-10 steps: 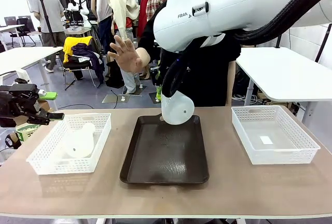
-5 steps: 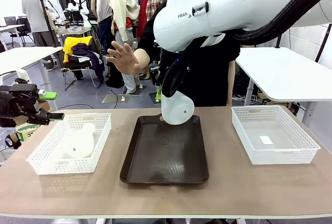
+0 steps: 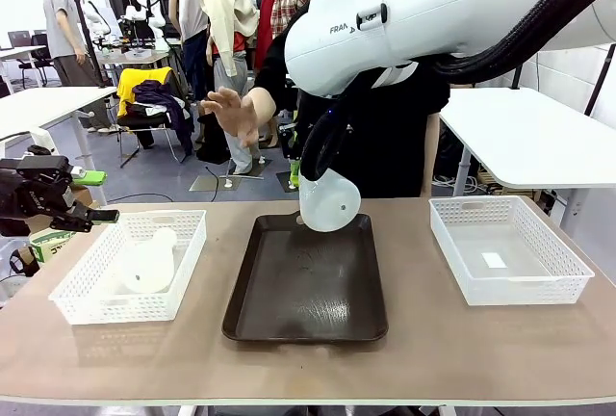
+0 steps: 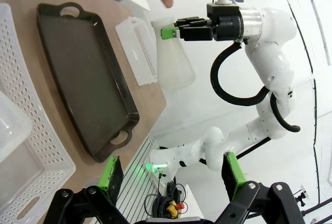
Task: Prepare the laboratory tools.
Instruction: Place the picked Big flask upright in the Handle tray as instructed by the person.
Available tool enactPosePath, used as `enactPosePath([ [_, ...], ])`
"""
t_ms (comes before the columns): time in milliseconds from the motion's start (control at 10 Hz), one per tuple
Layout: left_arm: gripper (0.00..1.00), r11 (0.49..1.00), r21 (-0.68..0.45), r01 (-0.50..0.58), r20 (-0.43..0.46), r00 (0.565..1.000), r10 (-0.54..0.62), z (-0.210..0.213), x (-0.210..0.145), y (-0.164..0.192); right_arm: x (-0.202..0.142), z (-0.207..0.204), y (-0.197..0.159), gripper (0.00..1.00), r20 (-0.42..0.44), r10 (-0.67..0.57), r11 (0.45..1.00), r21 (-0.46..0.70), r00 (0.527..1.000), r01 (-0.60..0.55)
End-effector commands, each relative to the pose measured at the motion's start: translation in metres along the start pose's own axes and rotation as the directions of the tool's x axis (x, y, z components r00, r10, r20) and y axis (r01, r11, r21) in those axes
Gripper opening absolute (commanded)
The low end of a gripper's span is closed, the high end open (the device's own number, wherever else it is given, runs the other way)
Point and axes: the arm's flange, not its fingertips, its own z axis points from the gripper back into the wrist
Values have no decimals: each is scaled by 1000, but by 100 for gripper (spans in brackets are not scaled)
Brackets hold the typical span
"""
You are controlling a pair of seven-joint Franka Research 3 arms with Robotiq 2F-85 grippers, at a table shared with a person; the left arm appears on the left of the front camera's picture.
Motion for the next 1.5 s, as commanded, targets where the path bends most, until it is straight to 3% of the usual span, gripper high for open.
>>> enactPosePath([
  [0, 100, 1000, -6, 7, -3, 1000, -7, 2, -1, -2, 0, 0, 0, 0, 0, 6, 1000, -2, 1000, -6],
  [1400, 100, 1000, -6, 7, -3, 1000, -7, 2, -1, -2, 0, 0, 0, 0, 0, 6, 1000, -2, 1000, -6],
])
